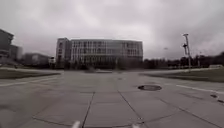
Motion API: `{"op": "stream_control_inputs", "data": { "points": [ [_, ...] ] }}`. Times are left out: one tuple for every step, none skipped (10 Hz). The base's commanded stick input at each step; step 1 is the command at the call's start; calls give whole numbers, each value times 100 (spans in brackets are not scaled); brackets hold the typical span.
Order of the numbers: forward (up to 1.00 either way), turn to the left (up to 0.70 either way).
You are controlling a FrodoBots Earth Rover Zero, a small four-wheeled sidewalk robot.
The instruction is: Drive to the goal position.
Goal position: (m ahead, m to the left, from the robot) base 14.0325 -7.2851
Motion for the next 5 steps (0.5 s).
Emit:
{"op": "stream_control_inputs", "data": {
  "points": [
    [70,0],
    [70,0],
    [70,0],
    [70,0],
    [70,0]
  ]
}}
